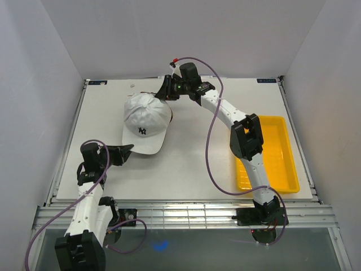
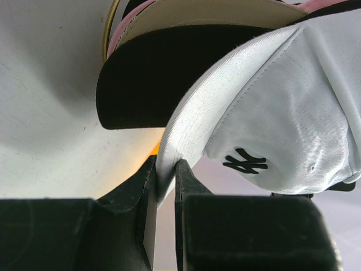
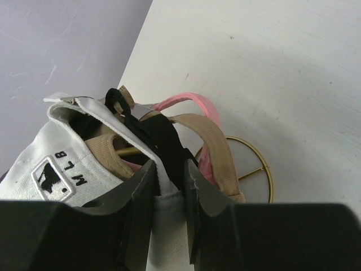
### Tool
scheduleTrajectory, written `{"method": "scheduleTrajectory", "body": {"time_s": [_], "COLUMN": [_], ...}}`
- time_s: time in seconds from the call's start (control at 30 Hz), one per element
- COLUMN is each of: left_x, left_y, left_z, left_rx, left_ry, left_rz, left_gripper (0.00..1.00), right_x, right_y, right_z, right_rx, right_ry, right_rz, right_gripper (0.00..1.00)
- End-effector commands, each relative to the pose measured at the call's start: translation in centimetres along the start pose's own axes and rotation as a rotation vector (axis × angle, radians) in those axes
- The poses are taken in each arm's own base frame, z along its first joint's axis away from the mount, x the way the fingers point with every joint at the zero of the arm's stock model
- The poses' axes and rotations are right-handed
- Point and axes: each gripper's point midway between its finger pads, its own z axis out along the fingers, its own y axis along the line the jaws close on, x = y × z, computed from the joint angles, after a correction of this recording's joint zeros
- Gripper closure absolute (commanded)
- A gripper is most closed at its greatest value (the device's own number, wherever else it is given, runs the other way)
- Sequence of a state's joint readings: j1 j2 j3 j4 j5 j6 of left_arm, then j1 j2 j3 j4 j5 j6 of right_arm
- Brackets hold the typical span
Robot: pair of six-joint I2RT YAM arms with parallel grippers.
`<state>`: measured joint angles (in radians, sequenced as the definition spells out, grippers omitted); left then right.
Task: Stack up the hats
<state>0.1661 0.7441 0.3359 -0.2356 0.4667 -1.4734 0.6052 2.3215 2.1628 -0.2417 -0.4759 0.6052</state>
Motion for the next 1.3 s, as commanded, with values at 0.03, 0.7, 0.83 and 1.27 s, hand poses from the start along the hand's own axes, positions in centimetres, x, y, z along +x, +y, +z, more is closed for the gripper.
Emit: {"method": "scheduleTrajectory", "body": {"time_s": [0.03,0.7,0.83,1.27], "left_x": [-2.3,-3.5,-4.0,-5.8], "left_y": [7.4,10.2,10.6,11.1], "left_z": [0.2,0.3,0.2,0.2], "left_rx": [-0.283,-0.461,-0.498,-0.602], "left_ry": [-0.140,-0.184,-0.202,-0.269], "left_rz": [-0.068,-0.071,-0.067,-0.029], "left_gripper": [1.00,1.00,1.00,1.00], "right_x": [7.5,8.1,8.1,8.2], "right_y": [-9.0,-9.3,-9.4,-9.4], "right_z": [1.4,1.4,1.4,1.2], "right_rx": [0.232,0.237,0.241,0.238], "right_ry": [0.199,0.218,0.217,0.223], "right_rz": [0.112,0.114,0.110,0.106], "right_gripper": [0.71,0.72,0.72,0.72]}}
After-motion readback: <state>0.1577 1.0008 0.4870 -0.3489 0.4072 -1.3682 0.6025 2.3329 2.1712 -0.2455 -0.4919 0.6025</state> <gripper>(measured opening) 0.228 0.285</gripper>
